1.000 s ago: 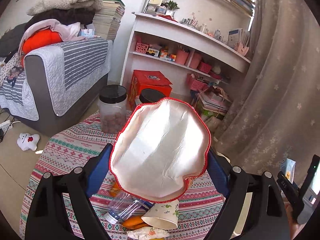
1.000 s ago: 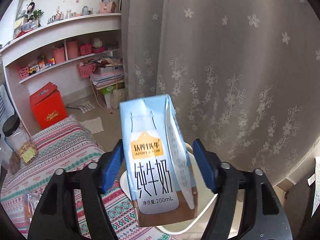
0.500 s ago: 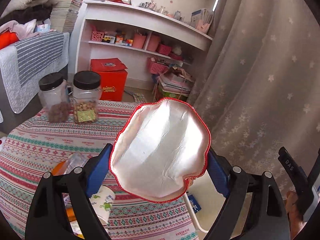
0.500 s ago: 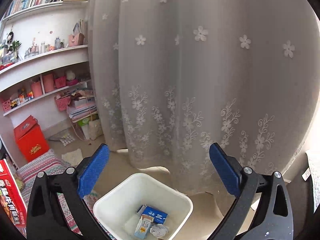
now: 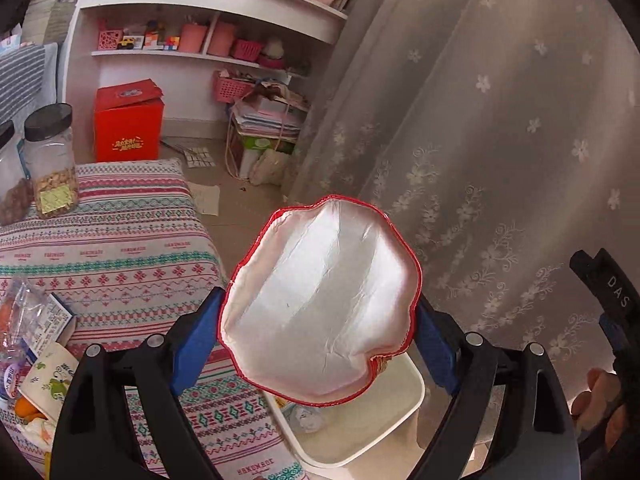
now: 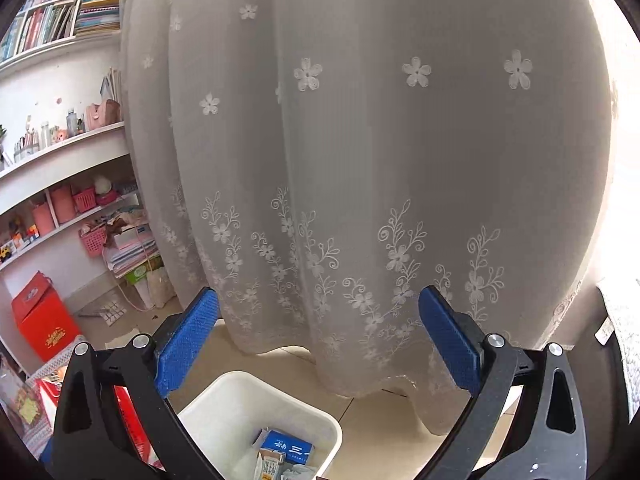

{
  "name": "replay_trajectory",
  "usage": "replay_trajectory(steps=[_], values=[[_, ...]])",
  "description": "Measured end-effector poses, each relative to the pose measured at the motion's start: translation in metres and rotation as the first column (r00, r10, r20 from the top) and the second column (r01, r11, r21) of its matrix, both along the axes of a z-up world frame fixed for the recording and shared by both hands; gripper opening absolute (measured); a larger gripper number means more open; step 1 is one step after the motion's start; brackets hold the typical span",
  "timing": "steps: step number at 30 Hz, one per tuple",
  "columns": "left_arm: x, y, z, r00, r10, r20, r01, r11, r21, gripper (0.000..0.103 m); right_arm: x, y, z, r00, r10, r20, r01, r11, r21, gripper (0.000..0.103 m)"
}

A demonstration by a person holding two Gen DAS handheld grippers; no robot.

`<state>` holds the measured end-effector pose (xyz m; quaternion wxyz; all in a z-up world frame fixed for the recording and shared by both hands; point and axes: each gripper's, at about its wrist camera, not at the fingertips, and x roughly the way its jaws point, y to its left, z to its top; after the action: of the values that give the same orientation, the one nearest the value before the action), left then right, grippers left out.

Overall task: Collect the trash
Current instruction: 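Drop the milk carton and noodle cup into the white bin, then grasp the plastic bottle with the left tool while the right tool grasps the paper cup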

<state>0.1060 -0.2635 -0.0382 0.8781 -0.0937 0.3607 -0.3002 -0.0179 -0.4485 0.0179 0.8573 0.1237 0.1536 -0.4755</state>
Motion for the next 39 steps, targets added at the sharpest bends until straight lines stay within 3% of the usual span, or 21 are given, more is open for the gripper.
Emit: replay_trajectory(steps=[5,7,11,15,20,28,39], values=[[0.011,-0.019,-0.015,0.991,-0.081,-0.108,0.076,0.996,-0.05,0.089,-0.002,0.007,0.001,1.0,-0.021,0.022,0.021,1.0,0.022,0.096],[0.011,-0.014,-0.012,0.99,-0.088,-0.111,0.081,0.995,-0.063,0.095,0.0,0.016,0.003,0.999,-0.018,0.031,0.018,1.0,0.009,0.096],[0.015,0.012,0.0,0.996,-0.04,-0.083,0.038,0.999,-0.022,0.096,0.002,0.036,0.003,0.999,0.001,0.036,-0.001,1.0,-0.011,0.096],[0.012,0.045,0.014,0.997,0.063,-0.035,-0.061,0.996,0.065,0.096,0.014,0.057,-0.003,0.999,0.054,0.0,-0.054,0.999,-0.003,0.096],[0.012,0.091,0.016,0.985,0.17,0.016,-0.17,0.969,0.181,0.096,0.041,0.092,-0.018,0.98,0.174,-0.096,-0.173,0.985,0.026,0.096],[0.038,0.16,0.006,0.959,0.283,-0.009,-0.268,0.918,0.292,0.096,0.075,0.145,-0.031,0.928,0.327,-0.18,-0.323,0.945,0.054,0.096],[0.102,0.225,-0.066,0.931,0.275,-0.238,-0.129,0.862,0.49,0.096,0.107,0.174,-0.048,0.864,0.432,-0.259,-0.412,0.902,0.131,0.096]])
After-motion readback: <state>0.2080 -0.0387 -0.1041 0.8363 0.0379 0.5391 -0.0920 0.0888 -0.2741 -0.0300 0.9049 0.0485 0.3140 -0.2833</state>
